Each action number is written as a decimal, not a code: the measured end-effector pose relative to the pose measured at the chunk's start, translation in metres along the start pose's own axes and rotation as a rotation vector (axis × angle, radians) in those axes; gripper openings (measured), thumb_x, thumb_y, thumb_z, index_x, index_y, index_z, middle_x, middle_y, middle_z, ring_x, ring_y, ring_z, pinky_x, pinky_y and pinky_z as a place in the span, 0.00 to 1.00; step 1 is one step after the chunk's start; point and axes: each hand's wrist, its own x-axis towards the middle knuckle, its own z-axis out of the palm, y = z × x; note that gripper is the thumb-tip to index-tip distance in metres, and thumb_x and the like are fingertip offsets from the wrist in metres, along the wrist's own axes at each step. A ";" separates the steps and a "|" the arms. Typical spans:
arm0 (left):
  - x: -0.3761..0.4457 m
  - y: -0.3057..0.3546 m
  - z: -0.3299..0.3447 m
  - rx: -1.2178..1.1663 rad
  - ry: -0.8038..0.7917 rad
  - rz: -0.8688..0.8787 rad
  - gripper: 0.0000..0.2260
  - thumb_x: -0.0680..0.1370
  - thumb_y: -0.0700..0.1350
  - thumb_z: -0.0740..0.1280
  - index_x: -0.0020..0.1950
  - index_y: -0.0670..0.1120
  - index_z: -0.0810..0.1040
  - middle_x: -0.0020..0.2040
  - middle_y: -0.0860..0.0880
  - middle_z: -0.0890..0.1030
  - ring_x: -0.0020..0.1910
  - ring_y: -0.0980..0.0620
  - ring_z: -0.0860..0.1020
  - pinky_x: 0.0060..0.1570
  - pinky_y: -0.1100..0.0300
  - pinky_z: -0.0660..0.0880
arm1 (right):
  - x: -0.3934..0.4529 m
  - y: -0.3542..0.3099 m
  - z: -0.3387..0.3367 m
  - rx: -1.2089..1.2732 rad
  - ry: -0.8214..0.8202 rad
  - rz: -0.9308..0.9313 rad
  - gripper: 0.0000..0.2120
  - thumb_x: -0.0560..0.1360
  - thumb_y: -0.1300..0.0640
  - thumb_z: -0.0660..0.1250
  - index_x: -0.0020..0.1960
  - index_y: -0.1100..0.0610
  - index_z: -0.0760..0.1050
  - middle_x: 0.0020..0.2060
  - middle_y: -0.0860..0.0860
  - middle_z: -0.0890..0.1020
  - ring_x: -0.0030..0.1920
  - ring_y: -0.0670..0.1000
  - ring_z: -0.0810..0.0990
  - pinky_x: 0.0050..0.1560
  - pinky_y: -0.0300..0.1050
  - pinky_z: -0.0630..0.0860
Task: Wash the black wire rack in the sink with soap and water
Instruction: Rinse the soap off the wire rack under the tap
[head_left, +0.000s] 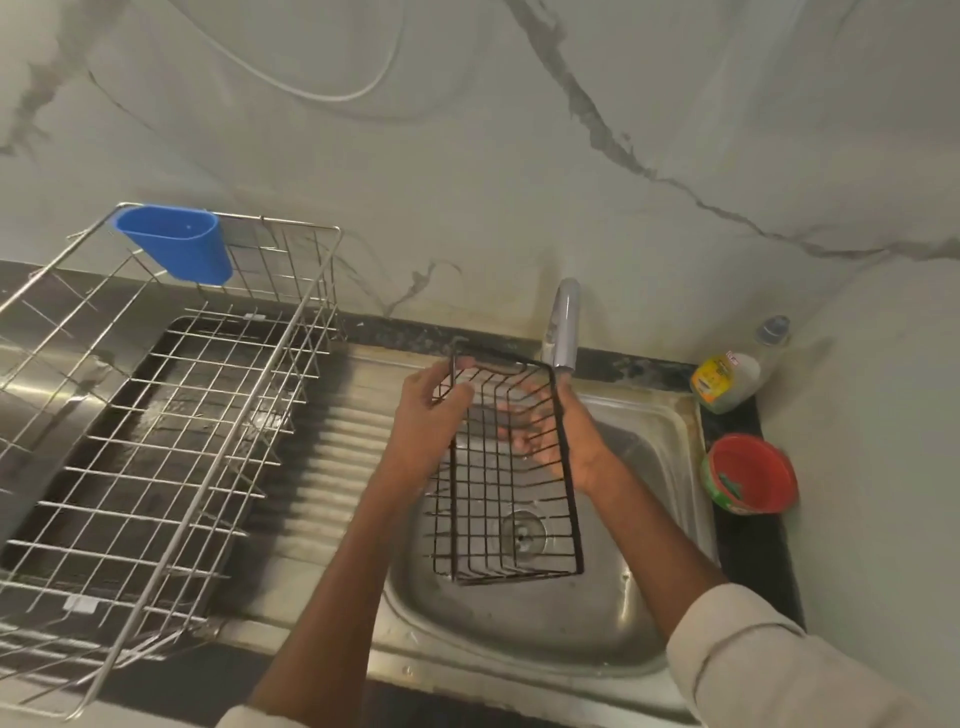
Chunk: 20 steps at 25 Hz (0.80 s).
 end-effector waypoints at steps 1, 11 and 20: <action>-0.002 -0.007 0.001 0.024 0.010 0.025 0.14 0.81 0.52 0.68 0.66 0.62 0.83 0.67 0.51 0.80 0.68 0.46 0.79 0.70 0.45 0.76 | 0.005 -0.003 0.002 0.028 0.010 -0.075 0.31 0.86 0.37 0.48 0.60 0.60 0.78 0.49 0.60 0.88 0.40 0.52 0.87 0.40 0.43 0.79; 0.015 -0.055 0.038 0.036 -0.031 -0.095 0.10 0.83 0.44 0.71 0.64 0.45 0.86 0.54 0.51 0.89 0.58 0.53 0.86 0.67 0.51 0.77 | 0.002 0.025 -0.034 0.030 0.223 -0.332 0.36 0.69 0.75 0.71 0.70 0.46 0.77 0.60 0.51 0.85 0.61 0.58 0.83 0.57 0.48 0.83; 0.058 -0.047 0.062 -0.502 -0.626 -0.425 0.12 0.79 0.33 0.71 0.63 0.36 0.83 0.73 0.37 0.79 0.75 0.40 0.75 0.79 0.47 0.66 | -0.039 0.040 -0.047 0.002 0.544 -0.509 0.39 0.68 0.67 0.79 0.71 0.41 0.72 0.65 0.46 0.79 0.64 0.47 0.81 0.64 0.53 0.81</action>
